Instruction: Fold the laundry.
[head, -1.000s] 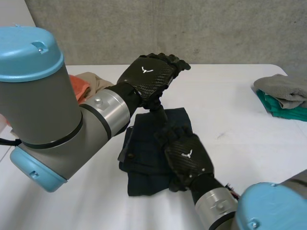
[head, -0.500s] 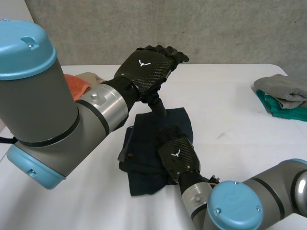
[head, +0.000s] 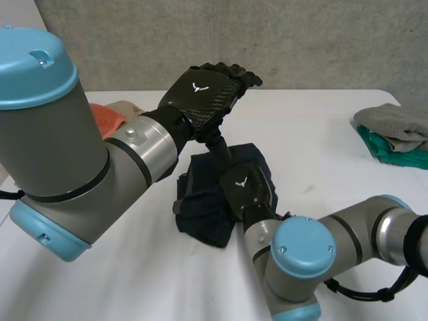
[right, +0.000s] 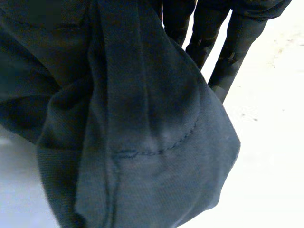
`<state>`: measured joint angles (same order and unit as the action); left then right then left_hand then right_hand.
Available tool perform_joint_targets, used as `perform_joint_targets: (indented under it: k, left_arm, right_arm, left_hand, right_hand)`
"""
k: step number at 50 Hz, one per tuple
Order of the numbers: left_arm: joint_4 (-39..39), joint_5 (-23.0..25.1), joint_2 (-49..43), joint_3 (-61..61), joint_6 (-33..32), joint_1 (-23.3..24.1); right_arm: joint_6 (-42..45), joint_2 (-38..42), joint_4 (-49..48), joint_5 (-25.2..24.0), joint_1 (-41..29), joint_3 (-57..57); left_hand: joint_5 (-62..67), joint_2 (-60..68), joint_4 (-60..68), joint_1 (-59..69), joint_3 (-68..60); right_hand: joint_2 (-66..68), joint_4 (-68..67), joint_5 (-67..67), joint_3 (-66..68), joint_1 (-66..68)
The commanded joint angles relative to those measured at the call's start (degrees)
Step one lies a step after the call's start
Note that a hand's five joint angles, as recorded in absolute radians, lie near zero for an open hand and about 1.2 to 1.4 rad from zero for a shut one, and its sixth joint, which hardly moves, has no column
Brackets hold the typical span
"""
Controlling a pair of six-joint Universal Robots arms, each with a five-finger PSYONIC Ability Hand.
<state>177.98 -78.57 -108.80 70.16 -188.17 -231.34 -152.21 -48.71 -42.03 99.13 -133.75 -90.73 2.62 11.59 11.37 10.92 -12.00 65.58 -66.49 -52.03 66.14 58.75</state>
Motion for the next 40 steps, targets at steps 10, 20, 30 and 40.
perform_joint_targets:
  k: [10, 20, 30, 40]
  left_arm:
    - [-0.17, 0.18, 3.68, -5.38, 1.22, -1.83]
    - [-0.7, 0.26, 5.7, -8.02, 3.51, -1.39]
    - [-0.53, 0.26, 4.83, -7.41, 3.16, -0.78]
    - [-0.61, 0.09, 2.81, -6.88, 3.25, 0.19]
  right_arm:
    - [-5.37, -4.29, 2.73, -4.03, 12.44, 22.22]
    - [-13.63, -0.78, 10.56, -7.37, 27.92, 41.76]
    - [-19.07, 11.51, 13.81, -20.8, 45.4, 55.03]
    - [-24.19, 23.91, 11.62, -32.86, 55.78, 56.01]
  left_hand:
    - [-2.62, -1.59, -1.37, -0.92, 2.0]
    - [-2.62, -1.59, -1.37, -0.92, 2.0]
    - [-2.62, -1.59, -1.37, -0.92, 2.0]
    - [-2.62, -1.59, -1.37, -0.92, 2.0]
  right_hand:
    - [14.42, -13.51, -17.97, 13.86, 21.25]
    - [14.42, -13.51, -17.97, 13.86, 21.25]
    - [14.42, -13.51, -17.97, 13.86, 21.25]
    - [14.42, -13.51, -17.97, 13.86, 21.25]
